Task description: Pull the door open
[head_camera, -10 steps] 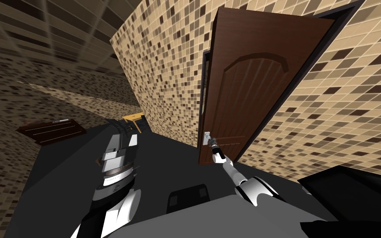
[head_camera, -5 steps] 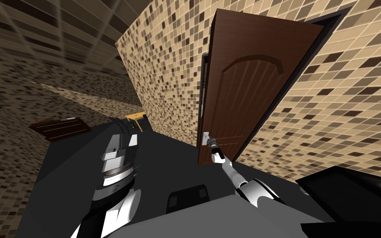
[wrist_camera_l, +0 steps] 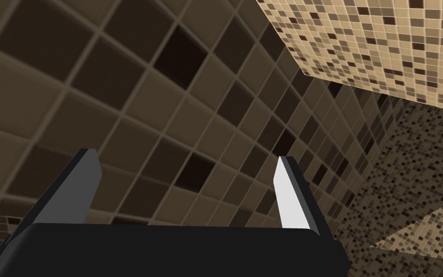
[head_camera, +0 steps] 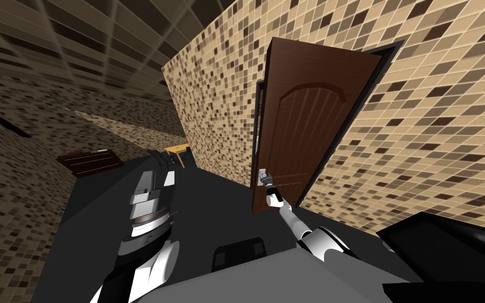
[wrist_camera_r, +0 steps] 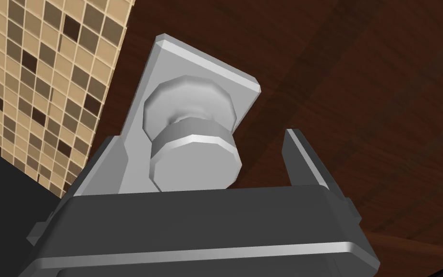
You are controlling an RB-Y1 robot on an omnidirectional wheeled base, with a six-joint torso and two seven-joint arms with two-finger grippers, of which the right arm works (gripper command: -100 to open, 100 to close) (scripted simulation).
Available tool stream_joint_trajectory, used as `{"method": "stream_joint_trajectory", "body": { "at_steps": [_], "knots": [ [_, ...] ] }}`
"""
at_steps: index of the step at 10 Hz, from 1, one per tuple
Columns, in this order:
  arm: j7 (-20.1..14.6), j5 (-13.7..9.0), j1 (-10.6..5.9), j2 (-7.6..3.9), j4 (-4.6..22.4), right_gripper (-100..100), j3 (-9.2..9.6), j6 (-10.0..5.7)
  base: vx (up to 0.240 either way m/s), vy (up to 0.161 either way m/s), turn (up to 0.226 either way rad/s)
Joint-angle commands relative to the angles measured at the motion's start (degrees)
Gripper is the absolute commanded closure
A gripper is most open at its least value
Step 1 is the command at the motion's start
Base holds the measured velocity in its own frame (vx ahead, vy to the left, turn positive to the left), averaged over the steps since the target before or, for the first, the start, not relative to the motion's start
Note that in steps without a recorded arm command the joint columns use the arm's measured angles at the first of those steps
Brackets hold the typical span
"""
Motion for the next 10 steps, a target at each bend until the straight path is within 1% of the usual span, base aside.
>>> {"method": "stream_joint_trajectory", "body": {
  "at_steps": [1,6,9,10],
  "knots": [
    [-1.7,-1.0,-0.43,0.63,0.3,-100,0.42,-0.25,-0.025,0.008,-0.002],
    [-8.5,-5.9,-0.4,3.23,-2.1,-100,1.59,1.29,-0.09,-0.048,0.013],
    [-11.8,-8.4,-0.39,4.53,-3.3,-100,2.17,2.06,-0.091,-0.054,0.009],
    [-13.5,-9.6,-0.38,5.18,-3.9,-100,2.47,2.45,-0.096,-0.049,0.011]
  ]
}}
